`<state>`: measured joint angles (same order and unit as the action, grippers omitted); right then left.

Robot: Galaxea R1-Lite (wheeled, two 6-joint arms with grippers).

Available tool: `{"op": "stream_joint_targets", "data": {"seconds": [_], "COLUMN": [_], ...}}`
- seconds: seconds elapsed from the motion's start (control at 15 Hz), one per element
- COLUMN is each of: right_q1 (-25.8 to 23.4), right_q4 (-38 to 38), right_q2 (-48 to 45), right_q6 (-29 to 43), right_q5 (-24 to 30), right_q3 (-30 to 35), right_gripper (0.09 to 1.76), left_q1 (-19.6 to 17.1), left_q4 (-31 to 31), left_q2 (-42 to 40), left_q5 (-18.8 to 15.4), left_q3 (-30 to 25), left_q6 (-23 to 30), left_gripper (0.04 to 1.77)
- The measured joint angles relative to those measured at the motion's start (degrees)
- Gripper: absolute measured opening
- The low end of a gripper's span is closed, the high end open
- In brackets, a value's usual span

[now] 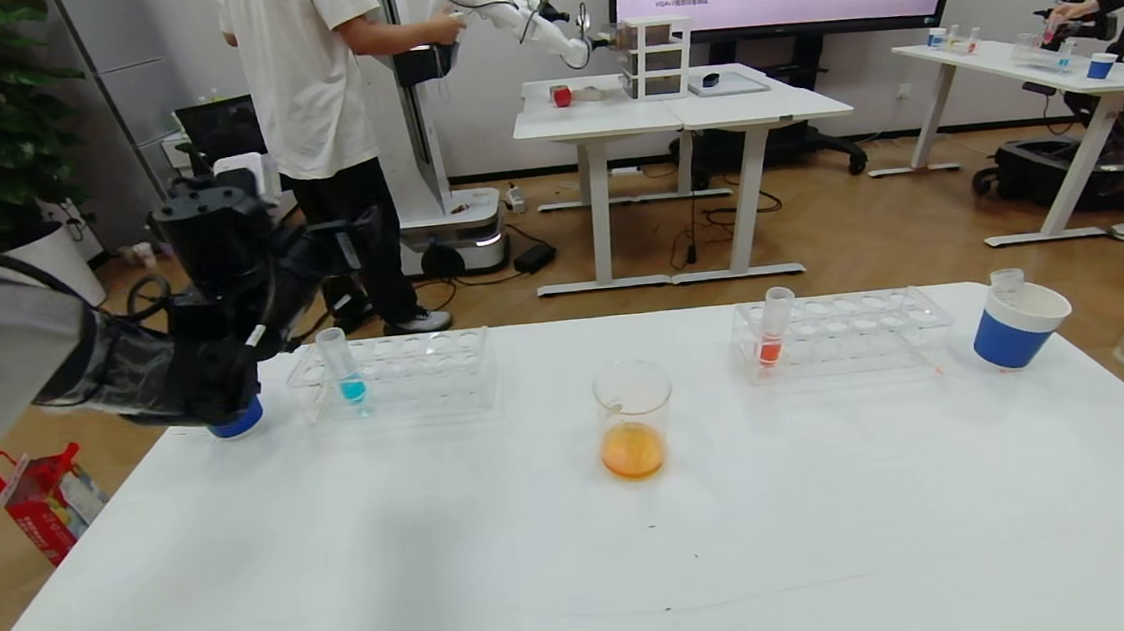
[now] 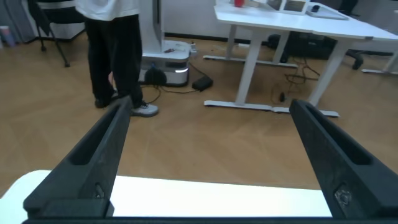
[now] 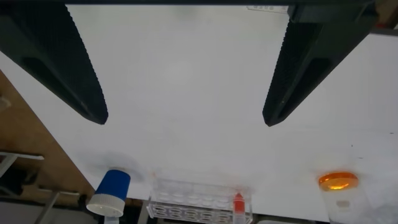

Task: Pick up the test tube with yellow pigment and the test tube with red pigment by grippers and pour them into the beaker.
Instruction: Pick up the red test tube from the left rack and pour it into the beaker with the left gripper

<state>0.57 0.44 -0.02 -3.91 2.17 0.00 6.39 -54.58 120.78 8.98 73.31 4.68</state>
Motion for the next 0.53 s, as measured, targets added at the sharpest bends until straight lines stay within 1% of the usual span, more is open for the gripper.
{"op": "stream_joint_targets", "data": {"seconds": [0.13,0.27,0.4,0.53], "right_q1": [0.0,0.0,0.0,0.0], "right_q4": [0.0,0.0,0.0,0.0], "right_q2": [0.0,0.0,0.0,0.0], "right_q6": [0.0,0.0,0.0,0.0], "right_q5": [0.0,0.0,0.0,0.0], "right_q3": [0.0,0.0,0.0,0.0], "right_gripper": [1.74,1.74,1.74,1.74], "left_q1": [2.4,3.7,4.2,4.5], "left_q4": [1.2,2.1,3.0,4.9], "left_q2": [-1.9,-5.1,-9.7,-16.0], "left_q5": [0.3,0.4,0.4,0.3], "left_q3": [1.0,1.1,-0.1,-3.0], "left_q6": [-1.0,-3.9,-6.0,-7.7], "left_gripper": [1.75,1.75,1.75,1.75]}}
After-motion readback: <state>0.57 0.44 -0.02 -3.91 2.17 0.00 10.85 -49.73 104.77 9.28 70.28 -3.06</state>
